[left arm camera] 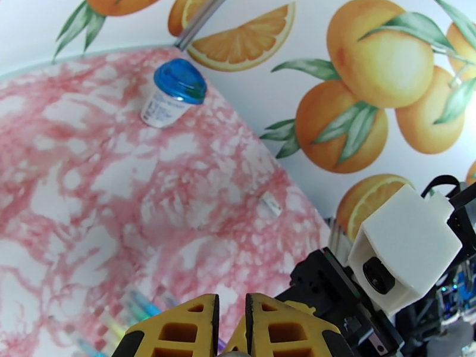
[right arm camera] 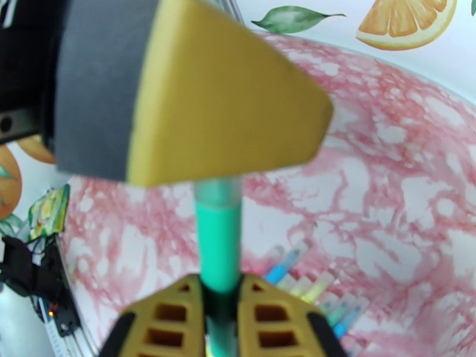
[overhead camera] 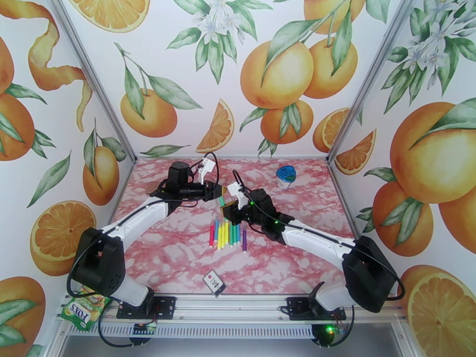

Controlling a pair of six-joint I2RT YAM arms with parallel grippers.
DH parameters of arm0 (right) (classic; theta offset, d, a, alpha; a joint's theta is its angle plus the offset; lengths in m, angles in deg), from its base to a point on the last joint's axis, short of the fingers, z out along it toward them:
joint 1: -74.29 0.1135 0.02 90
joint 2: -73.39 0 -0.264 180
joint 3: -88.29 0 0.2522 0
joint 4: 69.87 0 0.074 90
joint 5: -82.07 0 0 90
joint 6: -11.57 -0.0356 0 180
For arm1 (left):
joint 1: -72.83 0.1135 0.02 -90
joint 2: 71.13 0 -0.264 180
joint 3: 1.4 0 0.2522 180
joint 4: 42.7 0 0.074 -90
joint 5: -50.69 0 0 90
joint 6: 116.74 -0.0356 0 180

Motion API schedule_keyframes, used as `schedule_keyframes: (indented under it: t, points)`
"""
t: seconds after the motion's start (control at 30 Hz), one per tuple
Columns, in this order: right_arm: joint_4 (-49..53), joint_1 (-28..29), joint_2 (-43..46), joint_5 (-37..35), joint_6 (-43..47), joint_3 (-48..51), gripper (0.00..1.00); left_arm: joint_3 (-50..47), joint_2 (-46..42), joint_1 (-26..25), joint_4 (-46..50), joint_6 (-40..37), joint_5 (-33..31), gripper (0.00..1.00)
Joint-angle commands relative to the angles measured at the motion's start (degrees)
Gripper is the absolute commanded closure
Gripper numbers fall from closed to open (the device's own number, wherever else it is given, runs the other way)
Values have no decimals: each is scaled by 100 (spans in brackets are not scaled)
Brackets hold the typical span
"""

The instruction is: Open the pen caps

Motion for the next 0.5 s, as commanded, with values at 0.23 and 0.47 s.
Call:
schedule_keyframes:
  t: [0.23, 0.47]
  points:
    - [-337, 33, -342, 93, -38, -298, 66, 279, 0, -37, 82, -20, 256, 100]
    - [-433, 36, -483, 182, -70, -380, 73, 340, 34, -37, 170, 0, 277, 100]
